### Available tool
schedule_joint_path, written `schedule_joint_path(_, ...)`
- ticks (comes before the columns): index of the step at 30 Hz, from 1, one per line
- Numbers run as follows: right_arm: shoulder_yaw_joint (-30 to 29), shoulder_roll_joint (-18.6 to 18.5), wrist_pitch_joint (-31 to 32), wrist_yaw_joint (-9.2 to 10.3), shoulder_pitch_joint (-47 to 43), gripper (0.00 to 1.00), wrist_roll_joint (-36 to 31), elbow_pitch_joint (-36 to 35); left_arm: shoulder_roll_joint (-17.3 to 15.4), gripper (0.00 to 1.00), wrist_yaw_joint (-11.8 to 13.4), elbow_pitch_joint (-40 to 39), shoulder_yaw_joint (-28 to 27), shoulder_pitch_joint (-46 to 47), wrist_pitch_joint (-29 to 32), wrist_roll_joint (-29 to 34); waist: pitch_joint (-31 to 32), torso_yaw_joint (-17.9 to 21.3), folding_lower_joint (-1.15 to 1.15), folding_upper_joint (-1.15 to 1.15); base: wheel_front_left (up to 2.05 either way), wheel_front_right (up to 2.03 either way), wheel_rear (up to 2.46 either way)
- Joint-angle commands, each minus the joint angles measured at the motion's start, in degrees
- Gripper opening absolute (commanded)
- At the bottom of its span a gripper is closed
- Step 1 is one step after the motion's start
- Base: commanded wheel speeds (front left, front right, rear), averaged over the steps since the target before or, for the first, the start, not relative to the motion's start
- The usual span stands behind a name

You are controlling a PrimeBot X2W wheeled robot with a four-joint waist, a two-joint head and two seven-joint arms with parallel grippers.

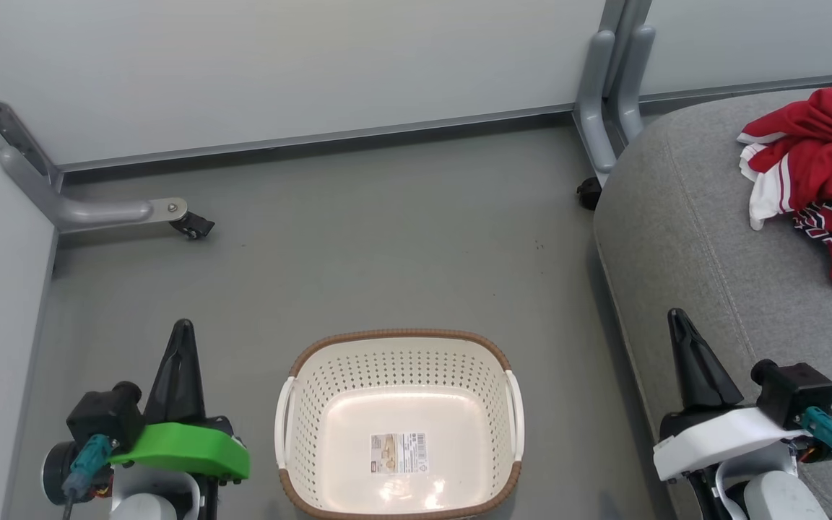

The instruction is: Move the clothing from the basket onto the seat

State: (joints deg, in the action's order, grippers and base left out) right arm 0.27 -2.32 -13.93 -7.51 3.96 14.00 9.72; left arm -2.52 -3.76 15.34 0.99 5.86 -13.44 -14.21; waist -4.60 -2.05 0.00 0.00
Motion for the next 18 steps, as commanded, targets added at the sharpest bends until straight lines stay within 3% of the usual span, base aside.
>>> schedule_joint_path(1, -0.2, -0.4, 0.5, 0.00, 0.6, 0.00, 3.1, -0.6, -0.2, 0.00, -0.3, -0.8, -0.6, 0.8, 0.6, -2.8, 0.1, 0.0, 0.00, 0.00, 0.00, 0.00, 0.00)
schedule_joint_path(18, -0.9, -1.1, 4.4, 0.01, 1.1, 0.00, 20.7, 0.4, -0.2, 0.00, -1.1, -1.2, -2.0, 0.5, 4.8, -19.8, 0.7, 0.3, 0.00, 0.00, 0.00, 0.00, 0.00)
